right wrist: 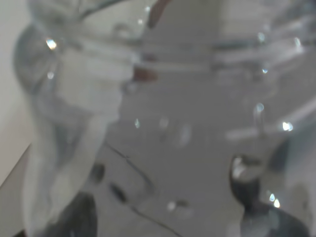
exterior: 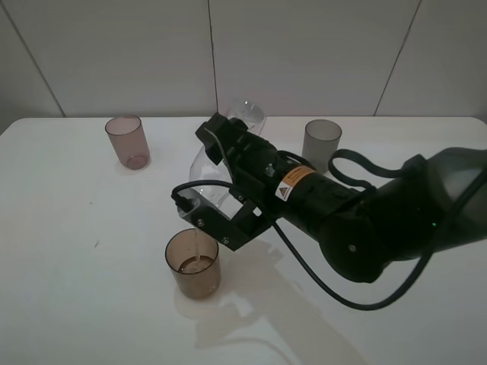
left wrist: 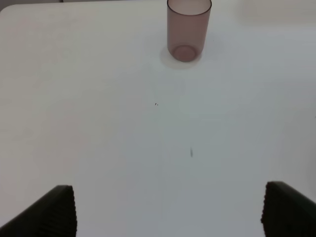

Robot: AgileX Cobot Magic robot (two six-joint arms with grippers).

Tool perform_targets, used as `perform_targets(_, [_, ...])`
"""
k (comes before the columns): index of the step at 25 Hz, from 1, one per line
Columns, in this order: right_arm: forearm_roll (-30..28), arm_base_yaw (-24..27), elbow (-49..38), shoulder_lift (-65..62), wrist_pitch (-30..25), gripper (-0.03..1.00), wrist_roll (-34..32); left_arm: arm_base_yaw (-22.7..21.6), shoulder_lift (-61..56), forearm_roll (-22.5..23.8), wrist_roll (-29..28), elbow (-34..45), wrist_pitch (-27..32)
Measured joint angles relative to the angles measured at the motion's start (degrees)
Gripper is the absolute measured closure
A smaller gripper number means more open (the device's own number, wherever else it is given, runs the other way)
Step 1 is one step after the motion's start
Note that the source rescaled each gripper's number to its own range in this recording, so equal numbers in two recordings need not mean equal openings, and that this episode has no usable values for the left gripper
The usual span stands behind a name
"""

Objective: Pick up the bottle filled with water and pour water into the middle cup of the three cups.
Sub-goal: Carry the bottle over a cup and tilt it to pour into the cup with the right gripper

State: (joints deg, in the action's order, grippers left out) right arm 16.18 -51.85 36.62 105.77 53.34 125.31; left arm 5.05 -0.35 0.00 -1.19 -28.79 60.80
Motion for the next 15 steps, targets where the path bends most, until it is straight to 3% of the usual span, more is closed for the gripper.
perform_targets(9, [-0.88, -0.88, 0.00, 0.00, 0.56, 0.97, 0.31, 0.00, 0.00, 0.00, 0.00, 0.00, 0.00])
perform_targets(15, [-0.83, -0.88, 0.00, 0.00, 0.89, 0.97, 4.04, 0.00, 0.00, 0.00, 0.00, 0.00, 0.00])
